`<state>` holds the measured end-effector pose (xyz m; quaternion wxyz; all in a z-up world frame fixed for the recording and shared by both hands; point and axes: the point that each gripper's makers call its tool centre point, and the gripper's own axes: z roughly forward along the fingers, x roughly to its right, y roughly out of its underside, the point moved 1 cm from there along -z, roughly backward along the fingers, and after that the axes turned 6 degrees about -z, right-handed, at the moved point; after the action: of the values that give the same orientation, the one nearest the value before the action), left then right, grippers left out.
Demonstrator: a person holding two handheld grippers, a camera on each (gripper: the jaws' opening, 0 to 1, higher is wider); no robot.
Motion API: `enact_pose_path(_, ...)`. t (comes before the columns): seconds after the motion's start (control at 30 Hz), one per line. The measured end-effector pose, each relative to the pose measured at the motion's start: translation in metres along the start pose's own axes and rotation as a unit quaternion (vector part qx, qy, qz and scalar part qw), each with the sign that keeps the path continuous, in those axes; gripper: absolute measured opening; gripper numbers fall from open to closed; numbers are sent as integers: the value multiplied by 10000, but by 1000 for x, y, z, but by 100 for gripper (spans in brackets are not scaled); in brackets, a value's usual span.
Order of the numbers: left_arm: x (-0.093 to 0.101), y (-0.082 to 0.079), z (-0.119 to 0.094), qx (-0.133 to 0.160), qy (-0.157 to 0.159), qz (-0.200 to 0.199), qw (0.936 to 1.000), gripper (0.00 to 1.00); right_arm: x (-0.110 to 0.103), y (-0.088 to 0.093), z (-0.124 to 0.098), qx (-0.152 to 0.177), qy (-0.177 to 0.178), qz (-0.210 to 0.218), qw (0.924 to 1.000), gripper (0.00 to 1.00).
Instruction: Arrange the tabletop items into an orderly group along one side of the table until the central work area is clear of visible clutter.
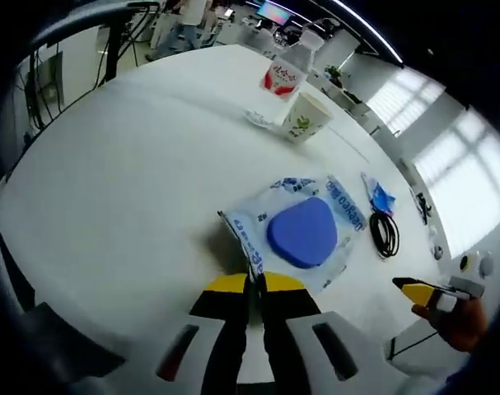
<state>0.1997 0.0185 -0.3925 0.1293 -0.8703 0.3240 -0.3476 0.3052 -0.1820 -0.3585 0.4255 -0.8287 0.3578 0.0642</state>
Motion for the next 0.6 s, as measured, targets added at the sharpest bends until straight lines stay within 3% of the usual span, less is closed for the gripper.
enact_pose_path(0.2,-2,0,-1,14,-4,-83,10000,4,-8,-12,12,-67,-63,-114,9999,36)
enact_pose_path(0.47,4,7,-9,-38,82,50,9999,9,6,-53,47,-214,-50,-314,9993,34)
enact_pose_path(0.6,5,13,-13,-73,115,130,9998,9,9,-65,71,-359,-114,-460,9982,34)
